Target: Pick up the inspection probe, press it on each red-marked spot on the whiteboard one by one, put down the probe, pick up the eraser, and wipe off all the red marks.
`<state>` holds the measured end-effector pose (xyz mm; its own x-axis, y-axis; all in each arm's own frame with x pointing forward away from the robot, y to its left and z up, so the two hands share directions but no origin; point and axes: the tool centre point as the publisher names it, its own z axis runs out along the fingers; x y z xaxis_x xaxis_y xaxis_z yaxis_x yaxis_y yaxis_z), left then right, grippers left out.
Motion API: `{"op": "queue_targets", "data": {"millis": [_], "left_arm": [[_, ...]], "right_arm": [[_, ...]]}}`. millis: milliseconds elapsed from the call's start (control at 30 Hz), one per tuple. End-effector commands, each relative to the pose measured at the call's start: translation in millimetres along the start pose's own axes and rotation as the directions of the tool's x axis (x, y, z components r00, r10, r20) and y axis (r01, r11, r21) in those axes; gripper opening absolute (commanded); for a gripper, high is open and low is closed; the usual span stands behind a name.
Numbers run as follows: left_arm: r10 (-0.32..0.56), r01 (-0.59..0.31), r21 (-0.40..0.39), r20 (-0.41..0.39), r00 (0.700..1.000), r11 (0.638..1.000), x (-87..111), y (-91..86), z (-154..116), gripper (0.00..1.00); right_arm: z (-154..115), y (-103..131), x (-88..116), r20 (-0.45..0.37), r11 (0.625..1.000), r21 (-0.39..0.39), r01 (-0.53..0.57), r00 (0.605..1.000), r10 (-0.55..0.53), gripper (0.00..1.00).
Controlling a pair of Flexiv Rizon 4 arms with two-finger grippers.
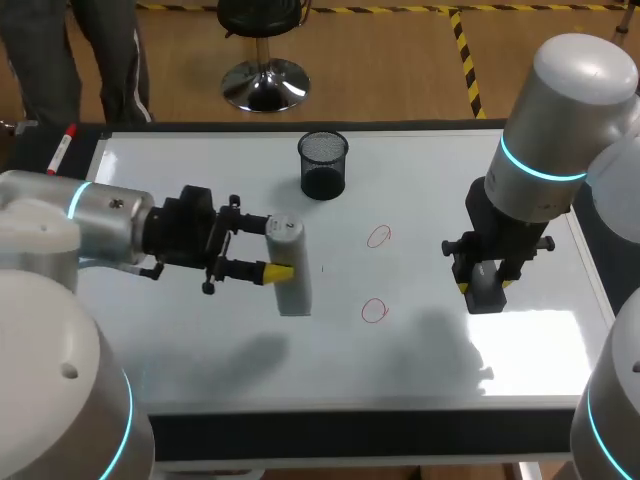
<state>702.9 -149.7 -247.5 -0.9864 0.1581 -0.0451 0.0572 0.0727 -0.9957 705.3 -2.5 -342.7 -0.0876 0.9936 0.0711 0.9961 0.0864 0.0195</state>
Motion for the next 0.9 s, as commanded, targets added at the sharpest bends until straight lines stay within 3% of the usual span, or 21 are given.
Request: {"op": "queue_targets", "data": {"millis": [33, 333, 900], "left_arm": [[0.002, -0.002, 0.009, -0.012, 1.000, 1.000, -8.5, 5.2, 21.0, 0.00], [-0.011, 0.011, 0.009, -0.054, 0.998, 1.000, -12.5, 10.5, 50.2, 0.00], [-0.009, 0.009, -0.008, -0.053, 0.999, 1.000, -30.6, 22.0, 78.7, 0.00]], "right_arm": [[0.0, -0.2, -1.1, -0.003, 1.000, -0.001, 0.002, 1.000, -0.002, 0.00], [0.0, -0.2, -1.1, -0.003, 1.000, -0.001, 0.002, 1.000, -0.002, 0.00], [0.0, -0.2, -1.1, -0.003, 1.000, -0.001, 0.002, 1.000, -0.002, 0.00]]}}
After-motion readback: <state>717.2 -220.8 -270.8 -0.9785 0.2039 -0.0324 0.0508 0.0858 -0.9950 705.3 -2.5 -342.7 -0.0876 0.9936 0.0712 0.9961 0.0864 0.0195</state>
